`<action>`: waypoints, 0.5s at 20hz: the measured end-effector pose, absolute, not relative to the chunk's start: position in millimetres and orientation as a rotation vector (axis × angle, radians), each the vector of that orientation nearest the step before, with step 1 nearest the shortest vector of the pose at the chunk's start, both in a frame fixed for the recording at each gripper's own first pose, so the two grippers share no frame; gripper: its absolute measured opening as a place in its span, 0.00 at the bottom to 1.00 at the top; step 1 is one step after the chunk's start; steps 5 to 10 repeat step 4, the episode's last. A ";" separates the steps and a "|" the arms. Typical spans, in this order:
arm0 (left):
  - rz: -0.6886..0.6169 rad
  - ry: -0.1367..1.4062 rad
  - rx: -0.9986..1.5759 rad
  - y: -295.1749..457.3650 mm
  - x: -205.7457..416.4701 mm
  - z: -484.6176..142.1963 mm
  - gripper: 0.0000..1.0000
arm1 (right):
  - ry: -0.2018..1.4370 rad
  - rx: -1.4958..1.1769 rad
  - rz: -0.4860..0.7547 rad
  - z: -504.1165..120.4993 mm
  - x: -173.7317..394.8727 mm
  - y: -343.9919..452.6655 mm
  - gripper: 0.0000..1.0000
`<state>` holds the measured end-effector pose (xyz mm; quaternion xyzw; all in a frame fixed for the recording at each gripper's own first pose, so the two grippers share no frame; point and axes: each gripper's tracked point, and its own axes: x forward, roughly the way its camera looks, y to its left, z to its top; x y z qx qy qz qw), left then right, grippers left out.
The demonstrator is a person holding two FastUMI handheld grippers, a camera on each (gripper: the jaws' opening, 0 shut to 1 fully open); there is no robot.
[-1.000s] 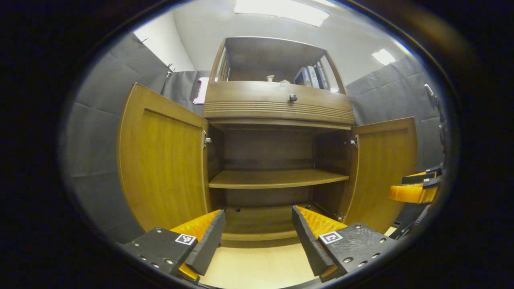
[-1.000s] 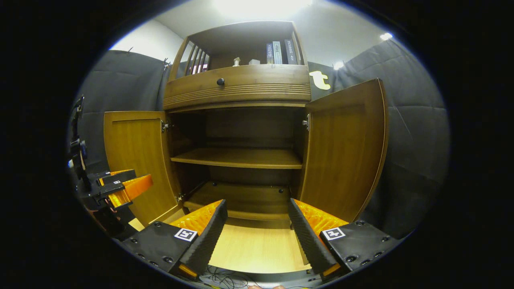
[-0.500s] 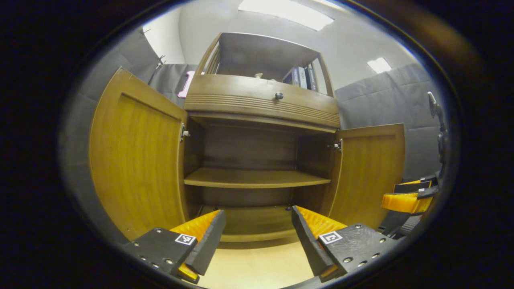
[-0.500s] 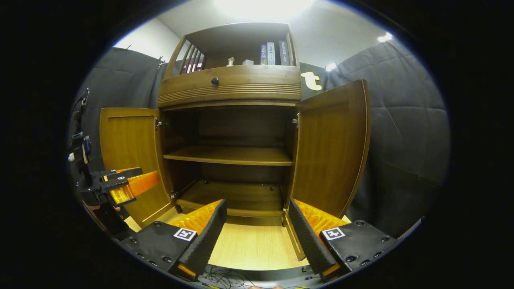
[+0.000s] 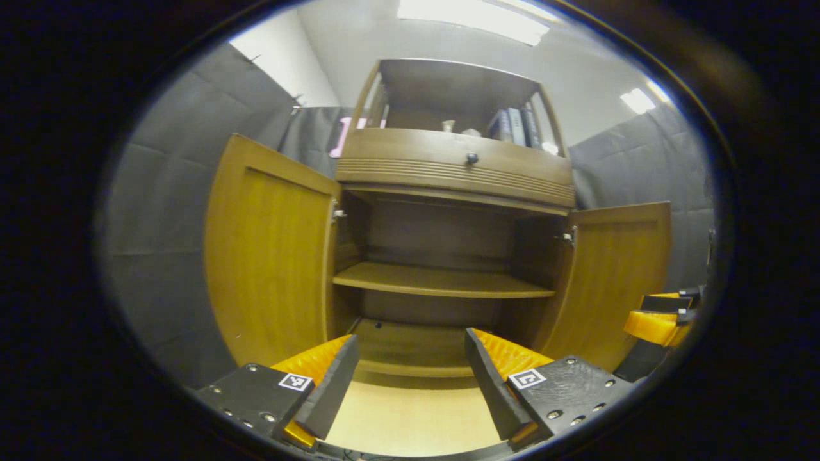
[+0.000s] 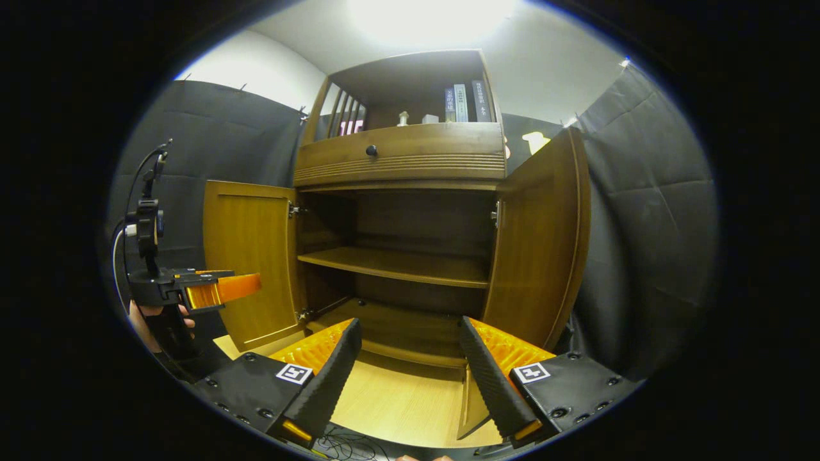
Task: Open the right door of the double-door shoe cabinet with the right hand, and open the left door with the left hand.
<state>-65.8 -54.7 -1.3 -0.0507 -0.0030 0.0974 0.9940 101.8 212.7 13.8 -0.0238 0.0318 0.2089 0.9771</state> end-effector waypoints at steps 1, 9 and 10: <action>0.236 -0.015 -0.126 -54.5 -79.0 -1.2 0.96 | 0.054 -0.041 0.438 15.3 102.4 205.9 0.95; 0.333 -0.038 -0.167 -46.1 -89.2 -0.7 0.96 | 0.067 -0.018 0.465 9.2 101.5 184.8 0.94; 0.333 -0.038 -0.167 -46.1 -89.2 -0.7 0.96 | 0.067 -0.018 0.465 9.2 101.5 184.8 0.94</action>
